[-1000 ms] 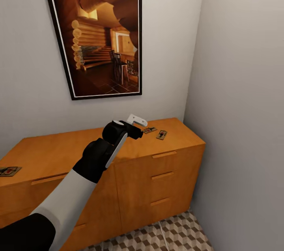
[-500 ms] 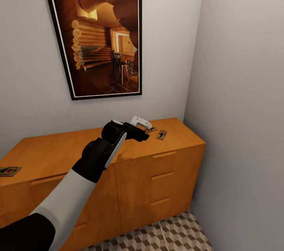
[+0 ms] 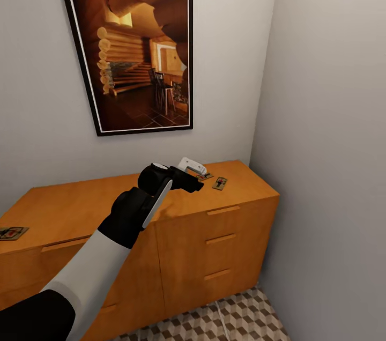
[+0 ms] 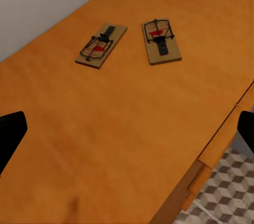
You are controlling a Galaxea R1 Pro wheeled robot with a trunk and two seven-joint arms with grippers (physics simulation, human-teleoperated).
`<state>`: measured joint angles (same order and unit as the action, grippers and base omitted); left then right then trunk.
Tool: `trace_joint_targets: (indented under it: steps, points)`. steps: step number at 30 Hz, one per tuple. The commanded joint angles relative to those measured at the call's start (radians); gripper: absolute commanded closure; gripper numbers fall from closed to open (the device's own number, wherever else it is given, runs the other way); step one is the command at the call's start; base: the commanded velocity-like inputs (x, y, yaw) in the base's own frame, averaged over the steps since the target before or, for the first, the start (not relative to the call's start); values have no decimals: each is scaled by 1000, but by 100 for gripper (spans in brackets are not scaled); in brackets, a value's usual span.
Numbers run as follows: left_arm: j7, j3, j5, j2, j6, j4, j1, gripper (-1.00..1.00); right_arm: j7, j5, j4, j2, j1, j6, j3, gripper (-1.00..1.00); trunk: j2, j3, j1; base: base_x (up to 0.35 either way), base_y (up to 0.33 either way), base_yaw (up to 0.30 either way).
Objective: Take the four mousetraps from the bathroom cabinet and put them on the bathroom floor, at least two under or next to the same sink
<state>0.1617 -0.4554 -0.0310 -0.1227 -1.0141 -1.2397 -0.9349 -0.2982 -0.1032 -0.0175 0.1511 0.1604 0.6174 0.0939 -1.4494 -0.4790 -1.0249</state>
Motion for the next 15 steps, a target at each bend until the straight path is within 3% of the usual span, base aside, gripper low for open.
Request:
trace_joint_targets:
  steps: [1, 8, 10, 15]
  points:
    - [-1, 0, -3, 0, -4, 0, -1, -100, 0, -12, 1, 0, 1, 4, 9, 100, -1, -1, 0, 101, 0, 0]
    - [-1, -3, -3, 0, -4, 6, -1, -100, 0, -12, 1, 1, 1, -2, 9, 100, -1, -1, 0, 227, 0, 0]
    - [-1, -5, -3, 0, -3, 9, -1, -100, 6, -12, 1, 0, 1, -42, 9, 100, -1, -1, 0, 221, 0, 0]
    - [-1, -7, -3, -1, -3, 32, -1, -100, 38, -12, 1, -1, 1, -68, 8, 100, -1, -1, 0, 68, 0, 0]
